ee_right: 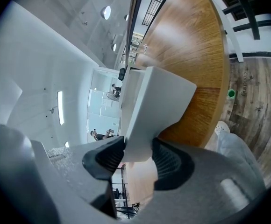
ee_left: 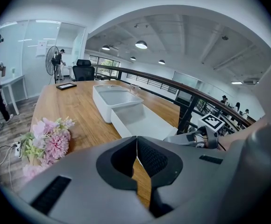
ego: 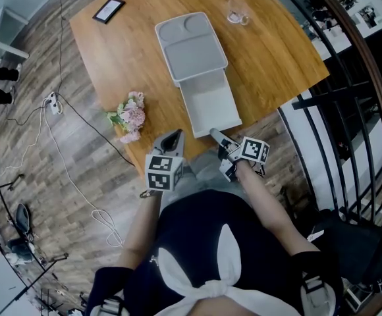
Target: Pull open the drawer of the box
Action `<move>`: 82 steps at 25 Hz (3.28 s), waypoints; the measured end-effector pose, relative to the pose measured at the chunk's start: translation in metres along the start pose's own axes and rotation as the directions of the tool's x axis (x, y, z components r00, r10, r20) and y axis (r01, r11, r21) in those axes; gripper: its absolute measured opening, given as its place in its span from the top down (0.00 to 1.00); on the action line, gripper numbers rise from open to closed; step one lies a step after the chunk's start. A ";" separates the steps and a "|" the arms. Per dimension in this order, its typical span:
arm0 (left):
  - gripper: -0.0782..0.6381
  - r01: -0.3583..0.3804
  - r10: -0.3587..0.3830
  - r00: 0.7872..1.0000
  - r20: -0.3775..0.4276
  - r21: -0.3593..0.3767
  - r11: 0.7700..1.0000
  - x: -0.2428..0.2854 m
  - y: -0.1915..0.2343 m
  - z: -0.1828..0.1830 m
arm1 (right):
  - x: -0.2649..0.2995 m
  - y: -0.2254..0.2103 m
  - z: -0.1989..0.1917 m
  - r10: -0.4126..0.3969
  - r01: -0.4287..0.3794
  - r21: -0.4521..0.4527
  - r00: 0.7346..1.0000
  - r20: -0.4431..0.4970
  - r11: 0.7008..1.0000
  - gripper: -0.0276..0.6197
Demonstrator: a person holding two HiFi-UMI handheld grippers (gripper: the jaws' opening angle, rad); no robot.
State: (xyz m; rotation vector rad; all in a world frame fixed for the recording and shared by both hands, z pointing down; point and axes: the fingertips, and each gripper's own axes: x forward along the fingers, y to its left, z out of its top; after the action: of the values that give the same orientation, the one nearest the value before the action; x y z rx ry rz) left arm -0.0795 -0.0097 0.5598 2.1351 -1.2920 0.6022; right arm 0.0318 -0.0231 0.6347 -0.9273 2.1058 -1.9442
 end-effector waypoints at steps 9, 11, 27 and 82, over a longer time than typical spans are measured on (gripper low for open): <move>0.87 -0.018 0.018 0.999 0.026 -0.006 1.000 -0.004 0.005 0.006 | 0.001 0.003 -0.002 -0.006 0.004 -0.065 0.999 -0.034 0.998 0.64; 0.87 -0.020 0.020 0.999 0.031 -0.001 1.000 -0.005 0.006 0.007 | 0.000 0.005 -0.005 -0.007 0.003 -0.072 0.998 -0.058 0.997 0.61; 0.87 -0.054 0.057 0.995 0.077 -0.037 0.998 -0.011 0.024 0.021 | -0.022 0.040 -0.034 -0.073 -0.023 -0.289 0.945 -0.318 0.957 0.65; 0.87 0.084 -0.097 0.975 0.200 0.069 0.994 -0.007 -0.052 0.076 | -0.021 0.141 0.045 -0.101 0.193 -0.904 0.981 0.166 0.382 0.96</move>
State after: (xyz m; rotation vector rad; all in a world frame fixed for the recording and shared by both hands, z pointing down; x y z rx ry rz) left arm -0.0299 -0.0365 0.4873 2.3412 -1.2878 0.3971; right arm 0.0221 -0.0534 0.4889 -1.3127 3.1265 -0.5018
